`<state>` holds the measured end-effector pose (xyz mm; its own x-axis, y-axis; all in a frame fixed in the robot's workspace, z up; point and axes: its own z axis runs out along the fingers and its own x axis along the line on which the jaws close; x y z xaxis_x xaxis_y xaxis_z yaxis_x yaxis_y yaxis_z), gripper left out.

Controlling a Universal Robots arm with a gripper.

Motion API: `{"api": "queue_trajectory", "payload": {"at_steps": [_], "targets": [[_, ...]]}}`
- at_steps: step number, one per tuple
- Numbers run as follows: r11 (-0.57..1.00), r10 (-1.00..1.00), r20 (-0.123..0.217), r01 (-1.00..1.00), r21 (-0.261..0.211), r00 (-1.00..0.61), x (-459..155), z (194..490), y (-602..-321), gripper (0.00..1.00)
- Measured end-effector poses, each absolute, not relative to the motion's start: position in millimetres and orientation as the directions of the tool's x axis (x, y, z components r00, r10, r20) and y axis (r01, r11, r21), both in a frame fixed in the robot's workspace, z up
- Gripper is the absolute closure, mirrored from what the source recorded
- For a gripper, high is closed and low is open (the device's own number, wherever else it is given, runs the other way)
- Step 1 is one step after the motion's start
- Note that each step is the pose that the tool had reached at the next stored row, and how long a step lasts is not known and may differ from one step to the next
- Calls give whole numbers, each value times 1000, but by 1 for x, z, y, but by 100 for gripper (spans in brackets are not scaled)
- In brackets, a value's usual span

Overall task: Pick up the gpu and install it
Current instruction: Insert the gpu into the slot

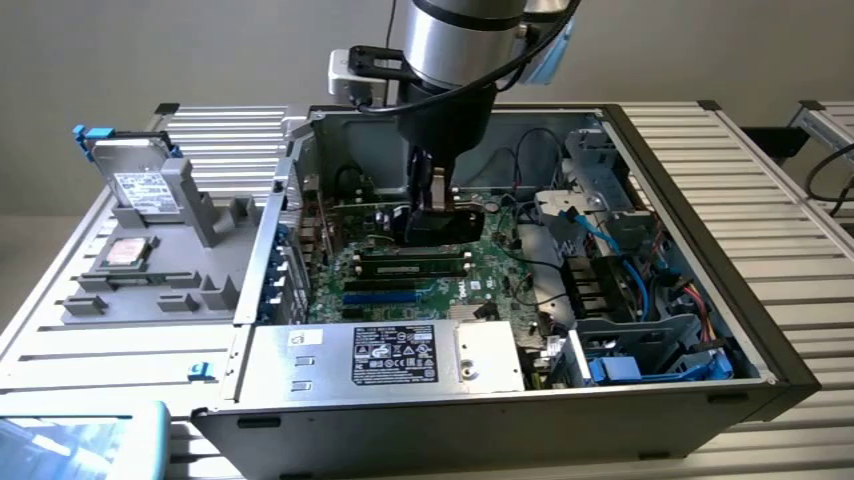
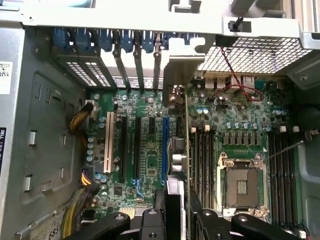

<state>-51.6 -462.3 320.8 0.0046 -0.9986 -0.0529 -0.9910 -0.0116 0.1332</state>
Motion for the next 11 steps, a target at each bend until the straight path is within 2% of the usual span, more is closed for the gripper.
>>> {"api": "queue_trajectory", "payload": {"at_steps": [11], "targets": [[-12, -999, -47, -991, 136, 6, -58, 304, -462, 71]]}}
